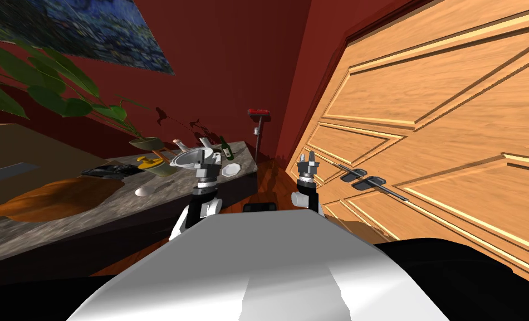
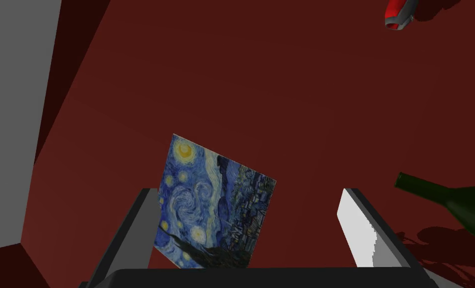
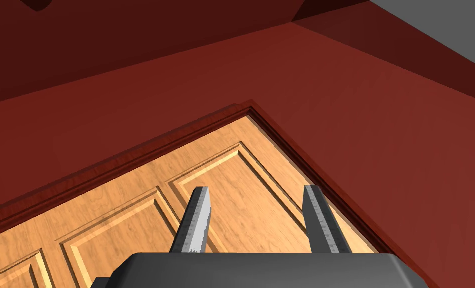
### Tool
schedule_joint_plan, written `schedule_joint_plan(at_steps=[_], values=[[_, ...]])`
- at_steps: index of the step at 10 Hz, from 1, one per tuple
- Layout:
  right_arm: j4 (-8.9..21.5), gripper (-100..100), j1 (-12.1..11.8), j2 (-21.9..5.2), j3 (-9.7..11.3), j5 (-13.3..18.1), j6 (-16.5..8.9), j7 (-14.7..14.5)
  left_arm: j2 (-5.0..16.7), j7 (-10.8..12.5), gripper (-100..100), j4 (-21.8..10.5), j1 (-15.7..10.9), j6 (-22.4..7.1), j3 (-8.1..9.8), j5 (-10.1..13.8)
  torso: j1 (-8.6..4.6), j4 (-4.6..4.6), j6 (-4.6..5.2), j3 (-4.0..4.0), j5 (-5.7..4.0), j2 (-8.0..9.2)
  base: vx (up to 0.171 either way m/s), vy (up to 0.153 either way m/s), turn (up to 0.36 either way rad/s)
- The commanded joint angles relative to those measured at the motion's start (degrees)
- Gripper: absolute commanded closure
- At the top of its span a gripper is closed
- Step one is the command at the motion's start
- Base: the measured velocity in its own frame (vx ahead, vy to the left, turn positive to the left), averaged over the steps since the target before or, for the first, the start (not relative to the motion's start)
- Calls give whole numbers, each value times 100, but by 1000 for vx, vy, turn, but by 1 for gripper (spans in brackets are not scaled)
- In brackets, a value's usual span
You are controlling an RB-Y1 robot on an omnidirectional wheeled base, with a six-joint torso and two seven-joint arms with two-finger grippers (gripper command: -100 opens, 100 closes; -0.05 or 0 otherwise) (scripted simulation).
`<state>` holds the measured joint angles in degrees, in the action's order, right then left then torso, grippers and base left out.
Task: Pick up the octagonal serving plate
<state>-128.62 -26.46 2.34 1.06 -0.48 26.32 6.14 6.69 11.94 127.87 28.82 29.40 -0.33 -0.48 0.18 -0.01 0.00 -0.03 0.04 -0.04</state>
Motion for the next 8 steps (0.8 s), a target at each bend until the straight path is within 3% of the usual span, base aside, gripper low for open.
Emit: schedule_joint_plan(at_steps=[1, 8], values=[[0, 0, 0, 0, 0, 0, 0, 0, 153, 98, -100, -114, -75, -281, -128, -142, 0, 0, 0, 0, 0, 0, 11, 51, 31], [0, 0, 0, 0, 0, 0, 0, 0, 500, 498, -100, -482, -176, -1265, -686, -730, -3, 0, 0, -1, 0, -1, 12, 50, 34]])
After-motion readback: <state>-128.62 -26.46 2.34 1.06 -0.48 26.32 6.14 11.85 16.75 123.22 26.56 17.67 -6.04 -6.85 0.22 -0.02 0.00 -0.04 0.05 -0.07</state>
